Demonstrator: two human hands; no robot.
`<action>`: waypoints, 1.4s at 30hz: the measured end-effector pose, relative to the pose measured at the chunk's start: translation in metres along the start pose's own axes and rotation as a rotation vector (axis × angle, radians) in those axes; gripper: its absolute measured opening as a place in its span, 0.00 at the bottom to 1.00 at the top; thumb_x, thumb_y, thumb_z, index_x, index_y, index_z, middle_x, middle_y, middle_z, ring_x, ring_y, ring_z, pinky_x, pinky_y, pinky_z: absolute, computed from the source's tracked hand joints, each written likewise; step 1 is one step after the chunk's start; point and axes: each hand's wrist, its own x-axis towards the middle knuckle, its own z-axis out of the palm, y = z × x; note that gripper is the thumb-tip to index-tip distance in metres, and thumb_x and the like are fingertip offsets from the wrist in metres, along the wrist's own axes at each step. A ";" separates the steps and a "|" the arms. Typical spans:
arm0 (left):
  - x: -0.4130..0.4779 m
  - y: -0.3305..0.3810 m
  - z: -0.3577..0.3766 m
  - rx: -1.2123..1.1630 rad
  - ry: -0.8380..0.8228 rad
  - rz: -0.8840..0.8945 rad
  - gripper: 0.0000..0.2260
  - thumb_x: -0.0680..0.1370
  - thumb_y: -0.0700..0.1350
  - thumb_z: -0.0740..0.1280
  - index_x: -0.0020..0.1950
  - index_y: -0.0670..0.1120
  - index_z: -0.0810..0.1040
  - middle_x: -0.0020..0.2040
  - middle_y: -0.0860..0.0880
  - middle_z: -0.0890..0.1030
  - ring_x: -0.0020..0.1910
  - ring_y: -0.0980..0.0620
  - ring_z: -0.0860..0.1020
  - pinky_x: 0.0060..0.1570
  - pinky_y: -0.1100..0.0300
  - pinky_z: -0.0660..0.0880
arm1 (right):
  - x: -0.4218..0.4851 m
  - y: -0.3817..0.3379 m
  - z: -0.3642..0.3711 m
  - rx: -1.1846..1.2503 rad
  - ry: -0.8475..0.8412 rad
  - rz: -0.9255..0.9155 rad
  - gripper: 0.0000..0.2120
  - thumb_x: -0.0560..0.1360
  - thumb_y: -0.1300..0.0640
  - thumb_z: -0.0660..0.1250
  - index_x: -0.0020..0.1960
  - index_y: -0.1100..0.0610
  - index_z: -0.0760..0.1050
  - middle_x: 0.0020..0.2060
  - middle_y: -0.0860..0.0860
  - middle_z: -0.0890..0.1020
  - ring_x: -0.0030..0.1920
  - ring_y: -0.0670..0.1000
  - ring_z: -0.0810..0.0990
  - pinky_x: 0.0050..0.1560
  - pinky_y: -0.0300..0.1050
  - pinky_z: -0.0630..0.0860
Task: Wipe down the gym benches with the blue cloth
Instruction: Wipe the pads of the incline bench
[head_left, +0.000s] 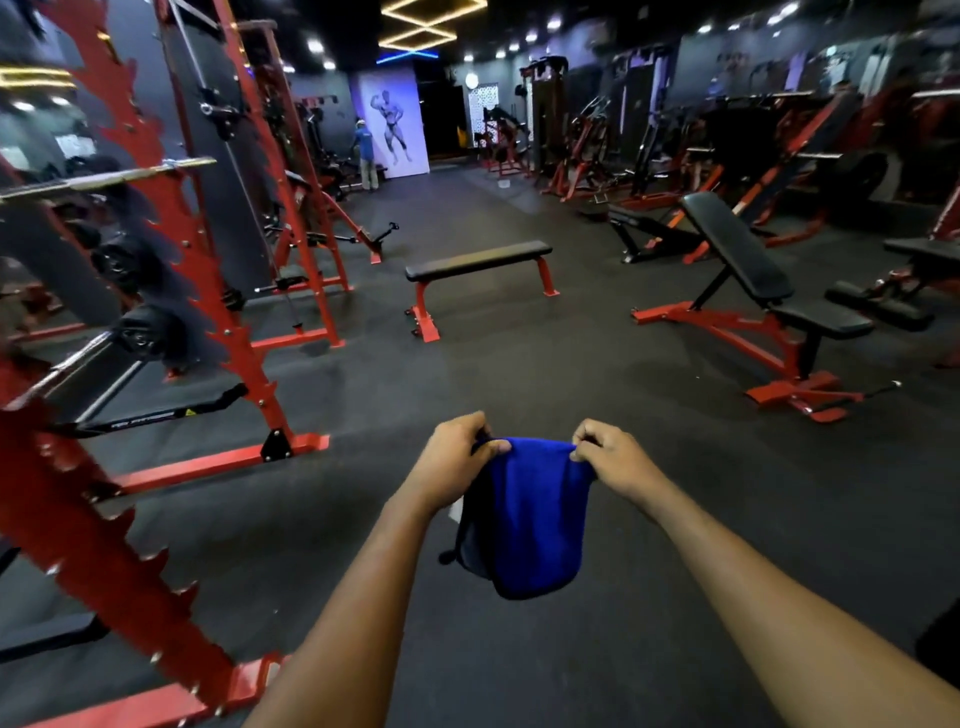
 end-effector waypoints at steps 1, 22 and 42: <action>0.019 -0.004 0.001 0.006 -0.006 0.001 0.14 0.77 0.50 0.70 0.37 0.51 0.68 0.34 0.55 0.74 0.35 0.59 0.71 0.32 0.69 0.65 | 0.017 0.000 -0.001 0.011 0.034 -0.002 0.06 0.72 0.64 0.67 0.38 0.55 0.74 0.35 0.49 0.76 0.37 0.47 0.72 0.38 0.41 0.68; 0.530 -0.035 0.081 -0.238 -0.288 0.463 0.11 0.73 0.40 0.72 0.49 0.44 0.71 0.37 0.52 0.76 0.32 0.56 0.71 0.38 0.60 0.70 | 0.415 0.047 -0.055 0.115 0.536 0.072 0.09 0.74 0.61 0.71 0.39 0.50 0.77 0.33 0.41 0.81 0.38 0.44 0.78 0.42 0.44 0.73; 0.921 0.092 0.298 -0.366 0.240 0.105 0.14 0.68 0.27 0.55 0.42 0.44 0.72 0.41 0.46 0.78 0.41 0.46 0.75 0.40 0.54 0.70 | 0.679 0.228 -0.369 0.079 1.152 0.393 0.06 0.78 0.60 0.65 0.46 0.56 0.80 0.36 0.48 0.80 0.41 0.52 0.80 0.45 0.51 0.78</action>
